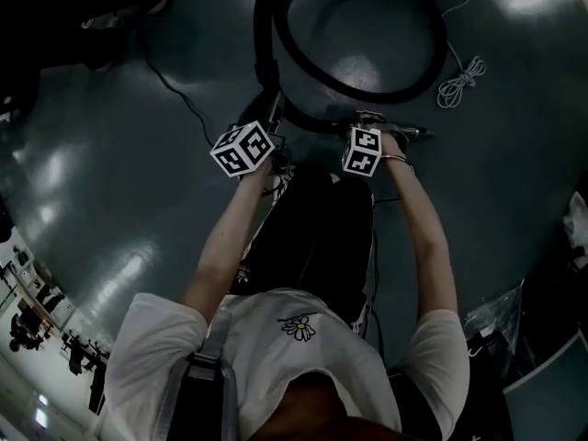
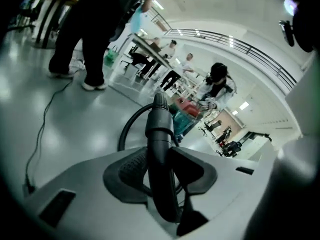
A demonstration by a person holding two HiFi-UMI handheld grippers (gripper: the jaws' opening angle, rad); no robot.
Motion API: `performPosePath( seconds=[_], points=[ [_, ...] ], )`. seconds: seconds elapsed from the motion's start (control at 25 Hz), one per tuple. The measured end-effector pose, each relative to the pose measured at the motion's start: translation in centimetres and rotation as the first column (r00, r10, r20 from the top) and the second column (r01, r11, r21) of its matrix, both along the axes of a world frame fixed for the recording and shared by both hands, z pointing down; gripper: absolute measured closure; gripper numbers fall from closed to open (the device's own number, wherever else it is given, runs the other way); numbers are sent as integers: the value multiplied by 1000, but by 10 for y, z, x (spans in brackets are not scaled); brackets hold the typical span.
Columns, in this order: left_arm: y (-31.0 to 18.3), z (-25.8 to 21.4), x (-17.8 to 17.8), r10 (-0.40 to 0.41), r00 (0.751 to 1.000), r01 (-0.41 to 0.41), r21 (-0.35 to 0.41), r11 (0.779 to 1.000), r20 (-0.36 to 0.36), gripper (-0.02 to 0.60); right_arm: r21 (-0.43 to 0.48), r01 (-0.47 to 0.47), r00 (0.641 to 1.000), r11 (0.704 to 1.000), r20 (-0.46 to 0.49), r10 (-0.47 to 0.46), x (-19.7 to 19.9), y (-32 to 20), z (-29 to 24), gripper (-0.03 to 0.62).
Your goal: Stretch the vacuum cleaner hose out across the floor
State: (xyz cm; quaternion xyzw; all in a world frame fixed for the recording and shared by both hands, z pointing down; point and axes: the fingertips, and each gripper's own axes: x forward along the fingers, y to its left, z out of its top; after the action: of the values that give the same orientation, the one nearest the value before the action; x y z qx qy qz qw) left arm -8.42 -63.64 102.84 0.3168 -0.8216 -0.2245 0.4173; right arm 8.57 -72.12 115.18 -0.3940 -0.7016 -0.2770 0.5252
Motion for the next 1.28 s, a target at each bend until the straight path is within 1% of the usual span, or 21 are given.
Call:
performPosePath(
  seconds=[0.08,0.12,0.2,0.28,0.4,0.48,0.56,0.6,0.64,0.68,0.72,0.8,0.84,0.88,0.92,0.96,1.0,1.04,1.12,1.2,1.28],
  points=[
    [-5,-85,-1,64,995,-65,1,998,72,423,-29,-59,998,998,-4,59,-1,24,-66,418],
    [-12,-127,0,104,989,-105,1,994,108,426,-52,-101,995,994,-11,100,-1,35,-101,419],
    [-30,-212,8,198,963,-201,-5,980,180,431,-123,-206,978,971,-30,204,3,57,-171,419],
    [-46,-290,20,276,932,-283,-6,959,232,436,-208,-320,947,924,-49,317,8,81,-243,419],
    [-60,-383,40,320,905,-343,36,939,279,449,-329,-446,890,833,-61,452,15,108,-339,419],
    [-67,-432,50,333,886,-371,62,926,324,455,-391,-487,858,781,-47,511,17,118,-390,419],
    [-70,-476,62,356,855,-414,83,907,378,459,-447,-506,831,738,-22,556,19,126,-433,419],
    [-70,-497,69,369,838,-440,96,893,403,458,-473,-512,817,717,-9,577,20,129,-453,419],
    [-69,-518,75,387,817,-471,106,876,428,463,-498,-517,801,696,6,599,20,132,-472,419],
    [-69,-539,81,411,789,-506,103,856,456,463,-522,-521,782,675,23,623,17,132,-491,419],
    [-70,-557,85,441,753,-542,80,837,489,463,-546,-525,761,653,42,647,11,129,-509,419],
    [-74,-585,91,491,665,-588,-11,809,563,463,-598,-529,716,603,68,695,-5,117,-543,419],
    [-75,-596,92,504,622,-593,-59,803,599,463,-626,-528,692,574,75,718,-14,111,-558,419],
    [-74,-607,91,509,585,-590,-99,801,631,463,-652,-527,668,545,79,740,-22,105,-571,419],
    [-70,-617,90,506,558,-579,-128,805,658,462,-676,-526,645,516,79,760,-29,100,-583,419],
    [-62,-625,88,496,542,-563,-146,814,678,462,-696,-526,625,489,74,777,-33,96,-593,419],
    [-53,-631,86,483,536,-544,-155,825,692,462,-711,-528,606,464,66,792,-36,93,-602,419],
    [-43,-636,84,470,536,-527,-158,835,701,462,-724,-530,588,441,60,807,-37,89,-610,419],
    [-24,-635,84,459,548,-509,-157,846,699,462,-743,-535,550,402,56,833,-37,78,-624,419],
    [-10,-623,88,472,572,-512,-158,844,670,461,-754,-538,510,376,63,858,-35,66,-635,419],
    [1,-609,96,498,587,-521,-173,836,638,460,-760,-539,477,363,79,875,-33,54,-645,419]
  ],
)
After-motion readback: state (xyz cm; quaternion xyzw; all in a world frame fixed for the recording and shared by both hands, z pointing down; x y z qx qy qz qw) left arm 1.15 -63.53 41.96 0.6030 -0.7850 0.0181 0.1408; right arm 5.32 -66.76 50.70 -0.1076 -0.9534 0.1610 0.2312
